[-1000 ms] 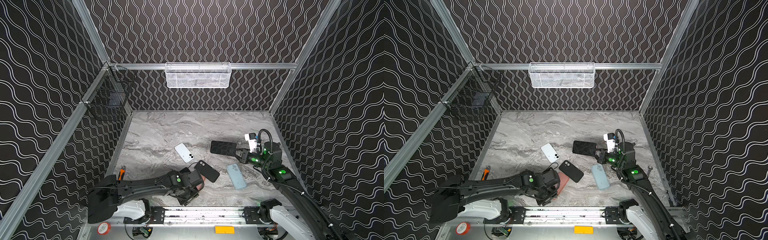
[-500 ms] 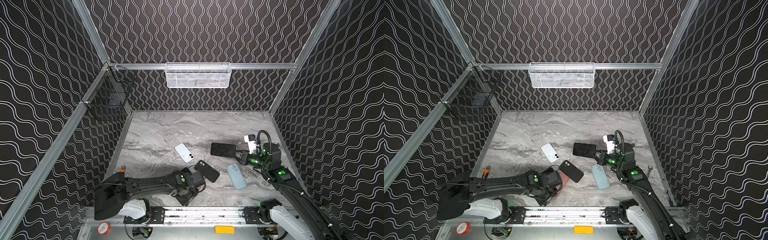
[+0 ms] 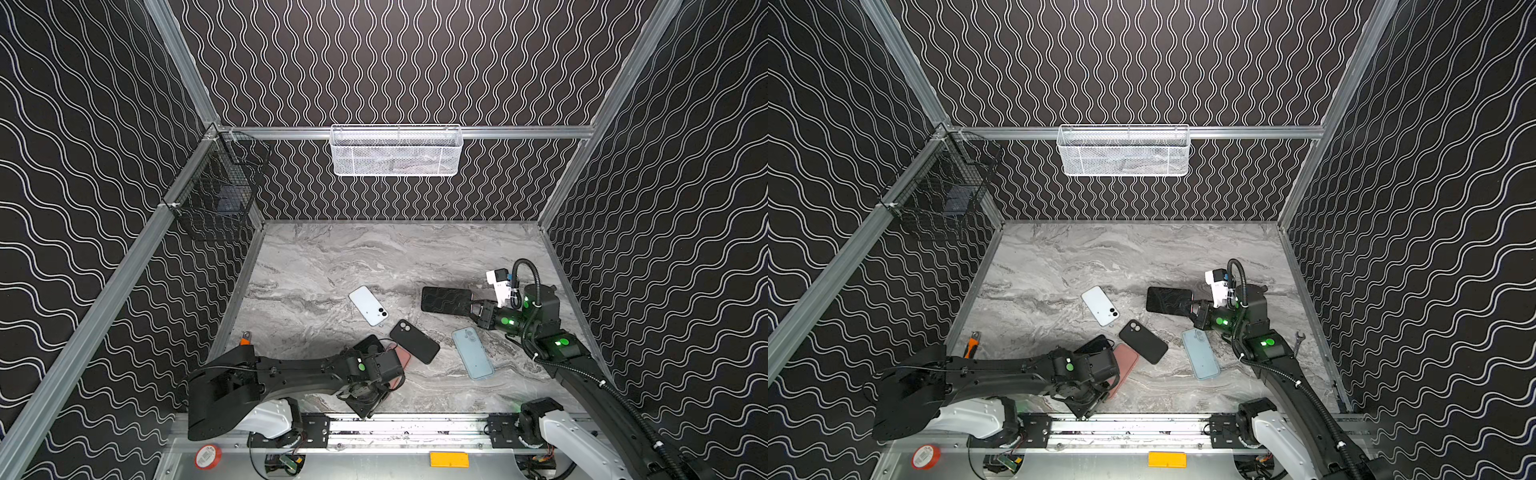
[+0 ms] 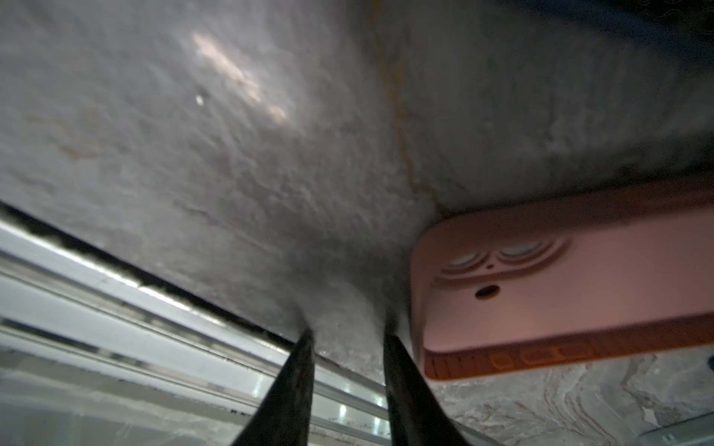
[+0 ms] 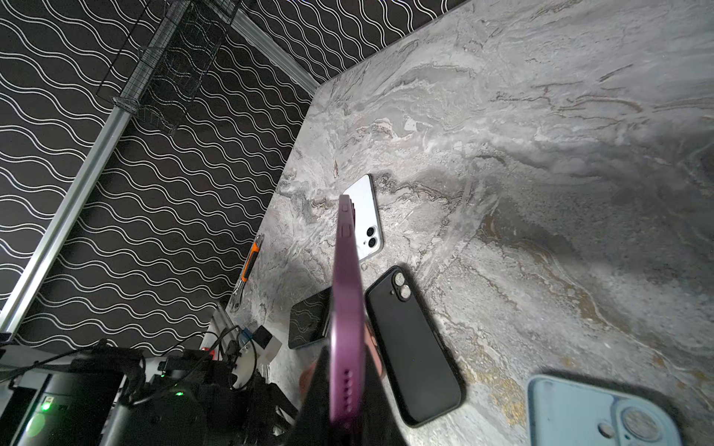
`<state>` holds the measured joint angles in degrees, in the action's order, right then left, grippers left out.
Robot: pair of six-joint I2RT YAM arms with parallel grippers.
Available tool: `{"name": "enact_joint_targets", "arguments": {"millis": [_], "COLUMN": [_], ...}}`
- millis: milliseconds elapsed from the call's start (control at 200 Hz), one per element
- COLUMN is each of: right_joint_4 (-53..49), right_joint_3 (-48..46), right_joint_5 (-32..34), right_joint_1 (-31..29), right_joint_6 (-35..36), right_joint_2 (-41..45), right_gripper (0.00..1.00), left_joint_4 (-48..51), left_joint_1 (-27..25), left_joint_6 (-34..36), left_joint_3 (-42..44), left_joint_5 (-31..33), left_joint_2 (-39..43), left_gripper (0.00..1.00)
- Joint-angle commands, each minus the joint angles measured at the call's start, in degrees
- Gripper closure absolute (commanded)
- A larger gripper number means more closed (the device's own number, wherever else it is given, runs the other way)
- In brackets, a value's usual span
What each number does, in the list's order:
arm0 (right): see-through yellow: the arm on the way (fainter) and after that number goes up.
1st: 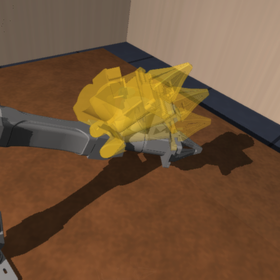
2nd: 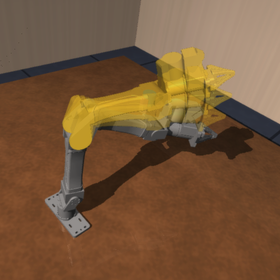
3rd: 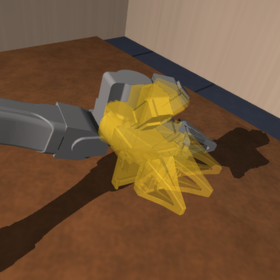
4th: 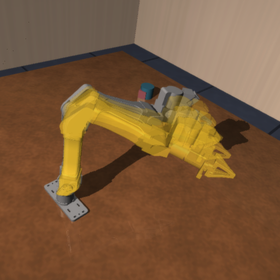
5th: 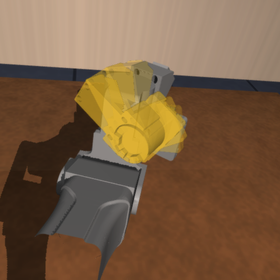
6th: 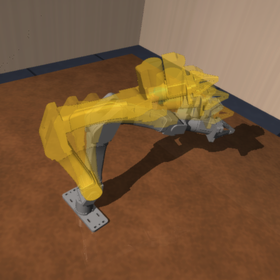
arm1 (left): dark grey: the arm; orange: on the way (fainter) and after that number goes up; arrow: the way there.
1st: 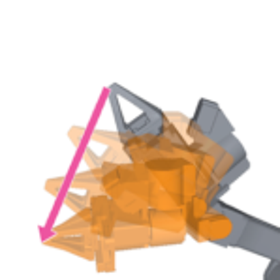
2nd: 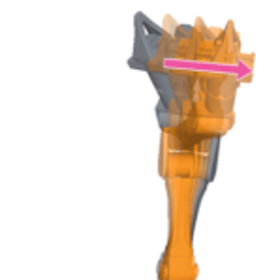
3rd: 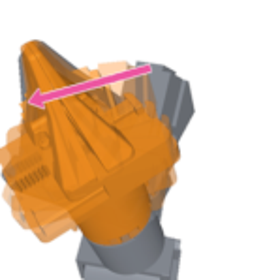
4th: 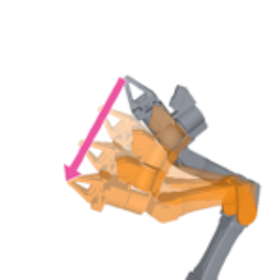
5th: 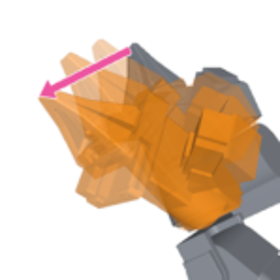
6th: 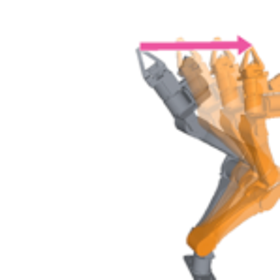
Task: Put the phone into the phone case
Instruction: 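Grasp the pink case edge with the left gripper and lift it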
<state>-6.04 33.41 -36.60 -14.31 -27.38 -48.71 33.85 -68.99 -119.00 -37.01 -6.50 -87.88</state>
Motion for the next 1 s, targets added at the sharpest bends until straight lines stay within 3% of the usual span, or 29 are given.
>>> {"name": "enact_joint_targets", "arguments": {"millis": [0,290,576,751,996], "right_joint_4": [1.5,1.8,1.1,0.4,-0.8], "right_joint_3": [0.8,0.3,0.9,1.3,2.0], "right_joint_5": [-1.0,-1.1,-1.0,-0.9,-0.1], "right_joint_1": [0.0,0.0,0.0,0.0,0.0], "right_joint_6": [0.7,-0.2,-0.1,0.1,0.4], "right_joint_2": [0.3,0.5,0.6,0.8,0.9], "right_gripper": [1.00,1.00,1.00,1.00,1.00], "left_joint_4": [-3.7,3.2,0.0,-2.7,-3.0], "left_joint_1": [0.3,1.0,2.2,3.6,5.2], "left_joint_6": [-2.6,-0.8,1.2,2.8,5.5], "left_joint_3": [0.2,-2.2,-2.0,-1.0,-0.6], "left_joint_5": [1.6,5.1,5.0,5.2,4.2], "left_joint_2": [-0.3,3.4,0.6,-1.2,-2.0], "left_gripper": [0.66,0.64,0.62,0.68,0.88]}}
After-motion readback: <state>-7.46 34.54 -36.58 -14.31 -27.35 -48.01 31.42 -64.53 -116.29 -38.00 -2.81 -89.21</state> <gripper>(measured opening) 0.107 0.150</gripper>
